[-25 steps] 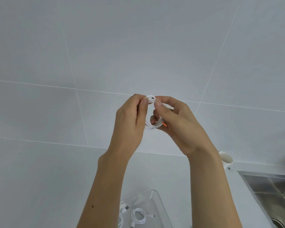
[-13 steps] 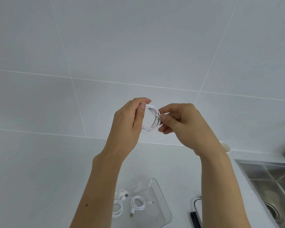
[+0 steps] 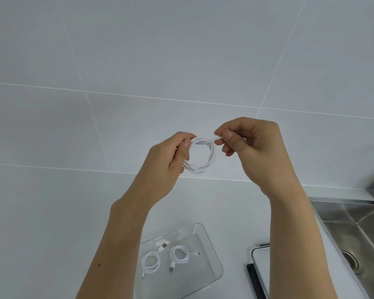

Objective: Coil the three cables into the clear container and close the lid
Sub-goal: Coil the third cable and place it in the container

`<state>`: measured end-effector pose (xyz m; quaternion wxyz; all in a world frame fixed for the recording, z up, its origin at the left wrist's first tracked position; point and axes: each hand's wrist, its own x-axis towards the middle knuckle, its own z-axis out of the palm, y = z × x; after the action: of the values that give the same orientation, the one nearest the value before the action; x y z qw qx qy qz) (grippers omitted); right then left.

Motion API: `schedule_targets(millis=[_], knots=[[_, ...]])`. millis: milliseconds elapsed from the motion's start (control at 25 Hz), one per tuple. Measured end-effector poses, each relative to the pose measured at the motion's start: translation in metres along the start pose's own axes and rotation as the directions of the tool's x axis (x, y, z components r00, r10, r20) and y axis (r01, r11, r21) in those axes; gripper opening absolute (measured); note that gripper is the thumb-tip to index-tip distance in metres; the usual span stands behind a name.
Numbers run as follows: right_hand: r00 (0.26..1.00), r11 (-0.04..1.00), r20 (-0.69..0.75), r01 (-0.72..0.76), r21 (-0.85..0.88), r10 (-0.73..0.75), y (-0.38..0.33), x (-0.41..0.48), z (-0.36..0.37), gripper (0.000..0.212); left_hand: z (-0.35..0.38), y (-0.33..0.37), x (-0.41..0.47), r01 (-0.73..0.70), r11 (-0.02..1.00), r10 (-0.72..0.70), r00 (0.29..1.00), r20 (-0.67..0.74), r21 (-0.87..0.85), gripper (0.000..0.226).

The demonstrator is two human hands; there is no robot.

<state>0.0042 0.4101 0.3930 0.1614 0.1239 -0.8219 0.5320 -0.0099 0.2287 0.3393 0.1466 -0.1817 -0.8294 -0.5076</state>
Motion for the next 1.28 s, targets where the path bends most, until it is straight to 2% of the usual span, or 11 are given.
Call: schedule_targets(millis=[200, 400, 880, 1120, 1280], knots=[[1.0, 1.0, 0.019, 0.006, 0.002, -0.006, 0.002, 0.005, 0.006, 0.023, 0.004, 0.004, -0.004, -0.047, 0.998, 0.046, 0.999, -0.025, -0.052, 0.024], [0.999, 1.0, 0.037, 0.009, 0.028, -0.011, 0.005, 0.005, 0.011, 0.022, 0.012, 0.004, -0.003, -0.039, 0.999, 0.033, 0.987, -0.158, -0.036, 0.02], [0.998, 0.959, -0.041, -0.032, 0.282, 0.046, 0.01, 0.001, 0.021, 0.019, 0.007, -0.006, -0.002, 0.02, 0.985, -0.044, 0.989, -0.14, -0.172, 0.021], [0.995, 0.996, -0.048, -0.079, 0.049, 0.081, 0.028, 0.0, 0.027, 0.006, 0.01, -0.009, -0.007, 0.036, 0.978, -0.078, 0.977, -0.198, -0.206, 0.023], [0.993, 0.99, -0.055, -0.101, 0.102, 0.107, 0.027, -0.004, 0.029, 0.011, 0.012, -0.009, -0.009, 0.033, 0.981, -0.077, 0.97, -0.229, -0.19, 0.025]])
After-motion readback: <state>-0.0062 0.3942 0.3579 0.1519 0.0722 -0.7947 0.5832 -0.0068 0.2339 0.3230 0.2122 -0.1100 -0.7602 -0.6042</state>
